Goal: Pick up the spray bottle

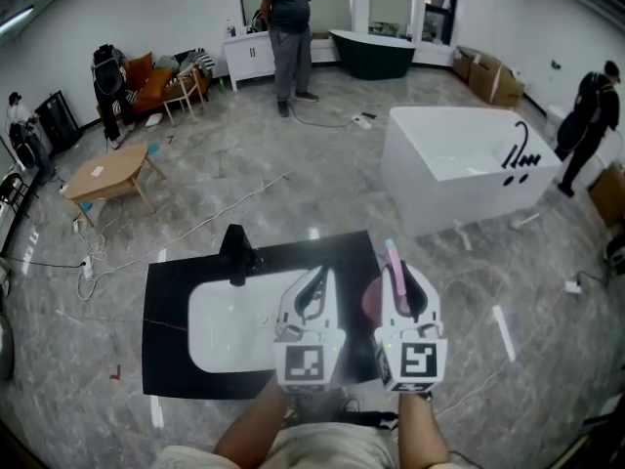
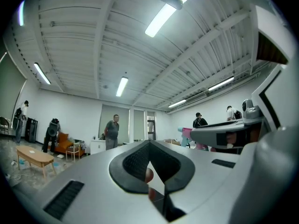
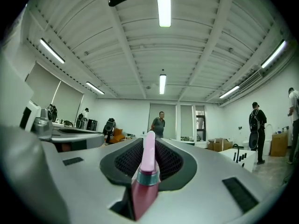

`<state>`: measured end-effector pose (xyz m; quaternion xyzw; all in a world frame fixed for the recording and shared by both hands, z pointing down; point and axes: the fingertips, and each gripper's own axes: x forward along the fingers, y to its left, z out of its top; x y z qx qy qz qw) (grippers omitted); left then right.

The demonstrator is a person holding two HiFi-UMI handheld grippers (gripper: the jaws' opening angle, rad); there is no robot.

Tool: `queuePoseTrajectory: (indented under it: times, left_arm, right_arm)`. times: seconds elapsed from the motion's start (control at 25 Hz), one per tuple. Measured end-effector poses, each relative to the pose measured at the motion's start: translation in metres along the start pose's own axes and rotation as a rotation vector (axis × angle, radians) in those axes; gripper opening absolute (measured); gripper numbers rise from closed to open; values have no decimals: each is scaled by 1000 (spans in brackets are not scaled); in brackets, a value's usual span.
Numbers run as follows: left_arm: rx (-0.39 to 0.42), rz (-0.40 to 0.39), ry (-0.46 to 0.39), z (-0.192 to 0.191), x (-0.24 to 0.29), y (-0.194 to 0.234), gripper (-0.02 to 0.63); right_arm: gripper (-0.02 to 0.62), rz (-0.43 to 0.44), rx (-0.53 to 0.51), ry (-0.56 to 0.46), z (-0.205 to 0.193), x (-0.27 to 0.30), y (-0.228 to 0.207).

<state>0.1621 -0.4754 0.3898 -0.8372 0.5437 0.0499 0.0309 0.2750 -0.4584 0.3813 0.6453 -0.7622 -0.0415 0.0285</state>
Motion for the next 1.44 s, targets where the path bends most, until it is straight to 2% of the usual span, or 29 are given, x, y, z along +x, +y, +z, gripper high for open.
queuePoseTrajectory:
  times: [0.2,0.8,0.96,1.08,1.28,1.44]
  left_arm:
    - [-8,-14,-10,5,-7,3,2]
    - [-34,-50,-24,10,-21,9,2]
    - [25,-68,-23,10,-22,11,2]
    - [-22,-57,-22,10,-22,11,2]
    - [11,-66,-30,11,-23,10,2]
    - [-49,-51,-12,4,-25,10,2]
  right_arm:
    - [86,-15,-20,-60,17,-12,9]
    - [86,-55,-32,-10,13,-21,22]
    - [86,-60,-36,-17,14,-21,23]
    - [86,-67,-31,-35,17,-21,23]
    - [86,-59,-30,6,15,-22,25]
    - [86,-60,-35,-5,13,-21,25]
